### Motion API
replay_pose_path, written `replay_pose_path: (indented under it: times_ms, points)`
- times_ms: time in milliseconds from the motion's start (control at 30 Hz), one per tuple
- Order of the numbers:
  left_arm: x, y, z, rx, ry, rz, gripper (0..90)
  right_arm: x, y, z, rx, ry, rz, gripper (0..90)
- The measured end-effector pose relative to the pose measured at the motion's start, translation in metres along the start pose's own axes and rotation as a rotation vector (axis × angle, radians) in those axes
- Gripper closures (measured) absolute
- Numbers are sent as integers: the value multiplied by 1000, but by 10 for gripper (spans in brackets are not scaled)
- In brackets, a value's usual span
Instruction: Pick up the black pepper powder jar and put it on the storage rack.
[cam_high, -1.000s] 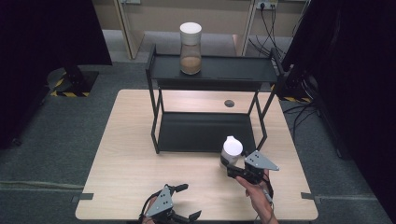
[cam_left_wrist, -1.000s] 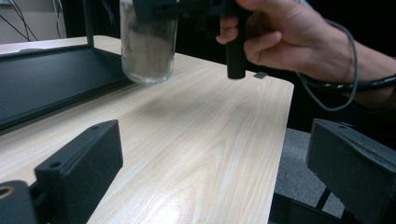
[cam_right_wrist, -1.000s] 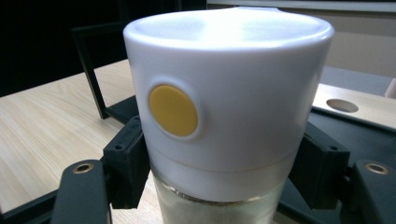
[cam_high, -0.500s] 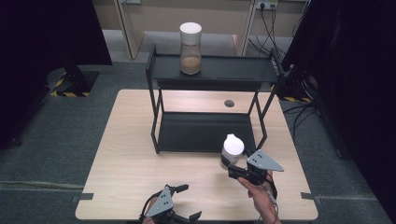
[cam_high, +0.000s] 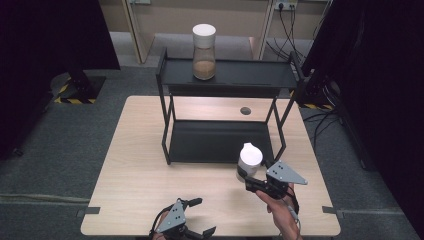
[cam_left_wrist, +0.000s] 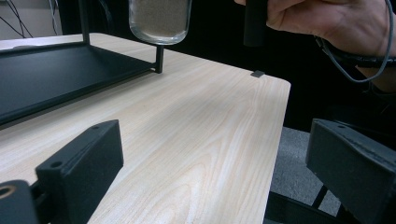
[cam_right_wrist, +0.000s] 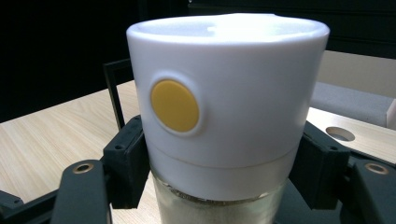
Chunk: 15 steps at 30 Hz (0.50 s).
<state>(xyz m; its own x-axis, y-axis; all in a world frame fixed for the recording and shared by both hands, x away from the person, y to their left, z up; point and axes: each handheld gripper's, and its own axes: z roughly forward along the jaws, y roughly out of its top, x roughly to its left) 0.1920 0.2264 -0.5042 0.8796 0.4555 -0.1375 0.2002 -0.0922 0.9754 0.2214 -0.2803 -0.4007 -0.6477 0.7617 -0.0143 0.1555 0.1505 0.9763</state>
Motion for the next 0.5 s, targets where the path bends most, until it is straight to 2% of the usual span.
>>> replay_pose_path:
  times_ms: [500]
  points:
    - [0,0,1,6,-5,-13,44,1,0,0,8,-2,-2,306]
